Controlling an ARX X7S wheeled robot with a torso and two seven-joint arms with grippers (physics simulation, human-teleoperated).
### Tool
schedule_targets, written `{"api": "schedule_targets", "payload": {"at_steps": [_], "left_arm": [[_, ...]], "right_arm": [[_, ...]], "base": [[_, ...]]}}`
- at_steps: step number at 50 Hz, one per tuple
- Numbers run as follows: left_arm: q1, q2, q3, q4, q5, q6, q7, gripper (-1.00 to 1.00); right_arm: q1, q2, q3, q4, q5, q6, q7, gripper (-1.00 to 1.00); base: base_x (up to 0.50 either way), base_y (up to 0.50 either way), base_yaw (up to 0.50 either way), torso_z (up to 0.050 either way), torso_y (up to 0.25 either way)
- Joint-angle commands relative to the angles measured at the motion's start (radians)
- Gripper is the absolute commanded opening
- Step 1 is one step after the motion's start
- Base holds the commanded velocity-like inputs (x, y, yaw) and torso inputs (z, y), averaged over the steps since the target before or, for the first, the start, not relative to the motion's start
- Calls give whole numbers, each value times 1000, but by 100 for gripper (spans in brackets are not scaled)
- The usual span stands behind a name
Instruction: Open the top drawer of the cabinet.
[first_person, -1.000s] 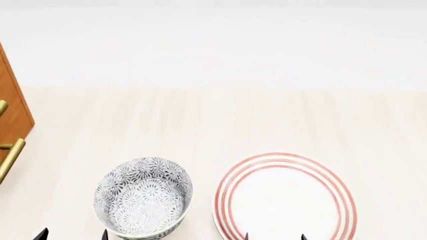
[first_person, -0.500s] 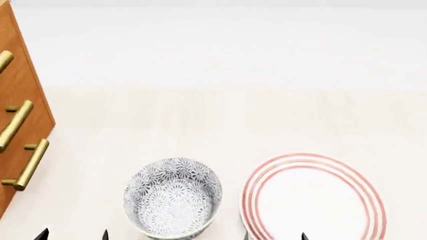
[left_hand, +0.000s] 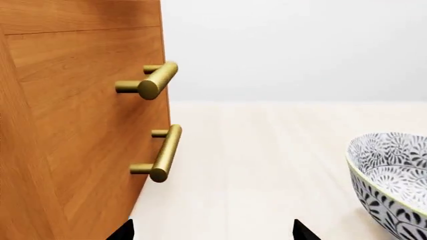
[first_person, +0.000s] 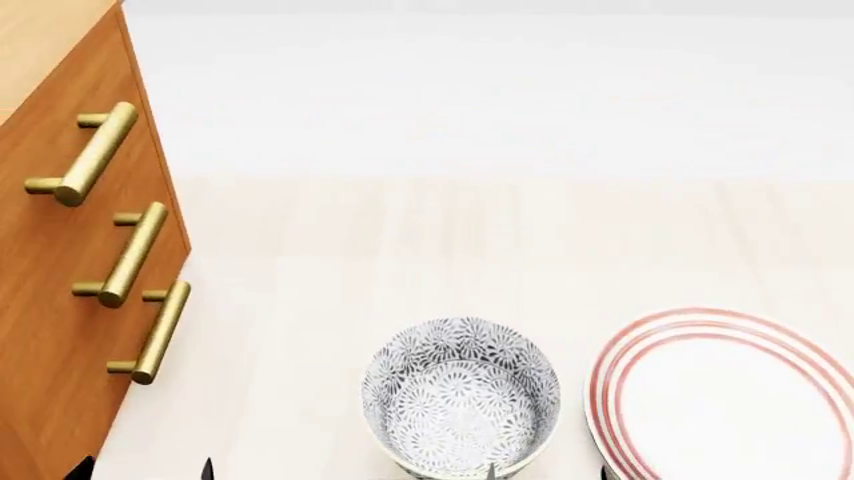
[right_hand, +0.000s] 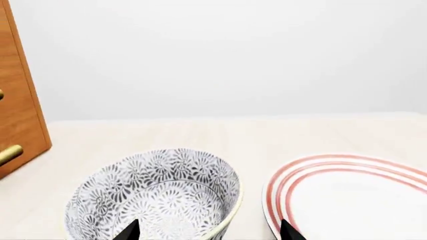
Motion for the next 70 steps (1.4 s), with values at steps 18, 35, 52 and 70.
{"api": "schedule_targets", "payload": {"at_steps": [18,35,52,70], "left_arm": [[-104,-50,72,201,189,-317,-59,100],[-319,-156,372,304,476,-729,-2,100],[-427,-219,591,252,679,-817,33,100],[-603,-244,646,179,794,-916,90,100]], "right_arm": [[0,-5,5,1,-8,2,-5,100],[-1,1,-1,4,3,1,3,100],[5,7,-2,7,15,2,13,100],[9,10,-10,20,24,-4,15,100]], "base": [[0,0,0,0,0],[0,0,0,0,0],[0,0,0,0,0],[0,0,0,0,0]]}}
